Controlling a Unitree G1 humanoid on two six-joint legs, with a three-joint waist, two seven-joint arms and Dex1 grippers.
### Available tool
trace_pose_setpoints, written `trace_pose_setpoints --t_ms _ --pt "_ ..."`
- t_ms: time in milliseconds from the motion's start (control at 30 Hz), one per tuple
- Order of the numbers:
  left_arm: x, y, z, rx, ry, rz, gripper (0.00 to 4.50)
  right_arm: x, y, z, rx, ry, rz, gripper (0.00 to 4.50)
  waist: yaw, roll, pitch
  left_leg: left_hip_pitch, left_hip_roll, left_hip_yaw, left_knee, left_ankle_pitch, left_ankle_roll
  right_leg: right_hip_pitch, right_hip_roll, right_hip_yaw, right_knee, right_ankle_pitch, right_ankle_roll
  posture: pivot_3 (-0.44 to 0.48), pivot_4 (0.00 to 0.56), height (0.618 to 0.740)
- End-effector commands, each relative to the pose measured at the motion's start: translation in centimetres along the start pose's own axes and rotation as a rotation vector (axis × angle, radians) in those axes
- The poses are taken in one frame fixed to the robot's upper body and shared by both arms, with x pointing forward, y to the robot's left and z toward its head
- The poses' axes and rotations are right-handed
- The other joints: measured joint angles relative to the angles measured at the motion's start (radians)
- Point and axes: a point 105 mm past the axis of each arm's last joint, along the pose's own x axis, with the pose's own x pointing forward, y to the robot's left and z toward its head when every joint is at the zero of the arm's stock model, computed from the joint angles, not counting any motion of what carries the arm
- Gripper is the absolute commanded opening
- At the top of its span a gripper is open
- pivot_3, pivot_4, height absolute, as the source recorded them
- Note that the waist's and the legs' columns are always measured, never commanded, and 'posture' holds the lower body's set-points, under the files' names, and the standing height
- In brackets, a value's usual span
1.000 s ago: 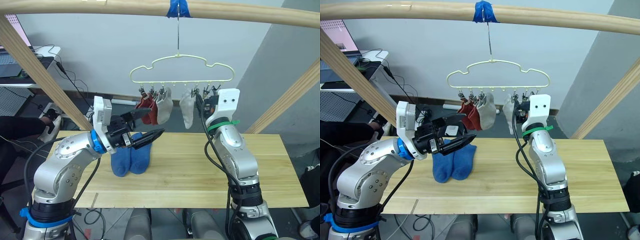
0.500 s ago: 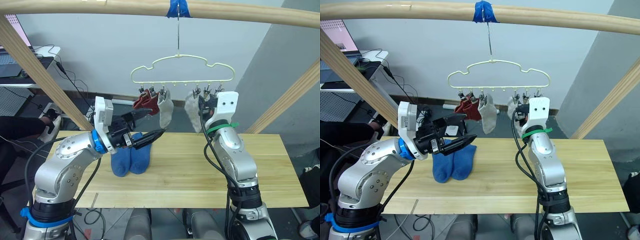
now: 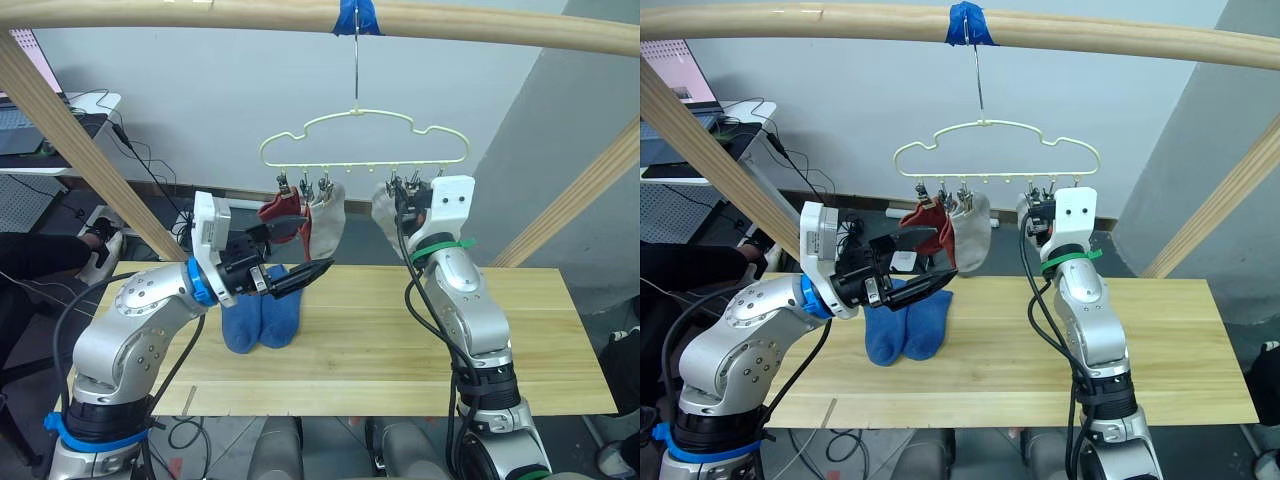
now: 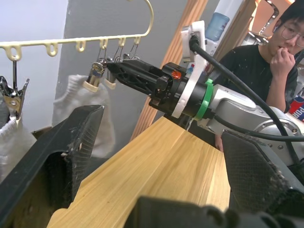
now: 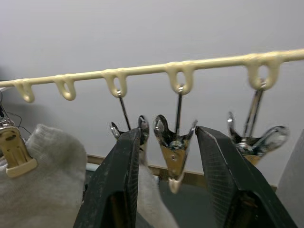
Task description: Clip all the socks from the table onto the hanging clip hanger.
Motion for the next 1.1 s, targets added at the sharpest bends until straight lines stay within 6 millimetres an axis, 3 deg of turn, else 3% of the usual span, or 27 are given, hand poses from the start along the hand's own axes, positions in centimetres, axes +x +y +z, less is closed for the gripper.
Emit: trace_pose_setpoints --t_ms 33,833,1100 --pt "0.2 -0.4 0.8 0.04 -0.023 -0.016 4.5 0.4 -0.3 1.8 0.002 -0.079 -0.019 1.91 0.0 0.0 0.0 0.0 0.0 0.0 0.0 0.0 0.0 0.0 0.0 0.0 0.0 0.0 0.0 0.051 0.198 0.74" --pt "0.3 -0.6 0.6 0.027 -0.017 -0.018 4.5 0.0 -1.1 1.8 -0.016 -0.078 -0.043 1.91 0.0 0.0 0.0 0.0 0.0 0.0 0.0 0.0 0.0 0.0 0.0 0.0 0.0 0.0 0.0 0.046 0.203 0.74" --pt "0.4 -0.7 0.4 0.024 -0.016 -0.024 4.5 -0.7 -0.7 0.7 -0.031 -0.035 -0.014 1.91 -0.001 0.0 0.0 0.0 0.0 0.0 0.0 0.0 0.0 0.0 0.0 0.0 0.0 0.0 0.0 0.042 0.201 0.74"
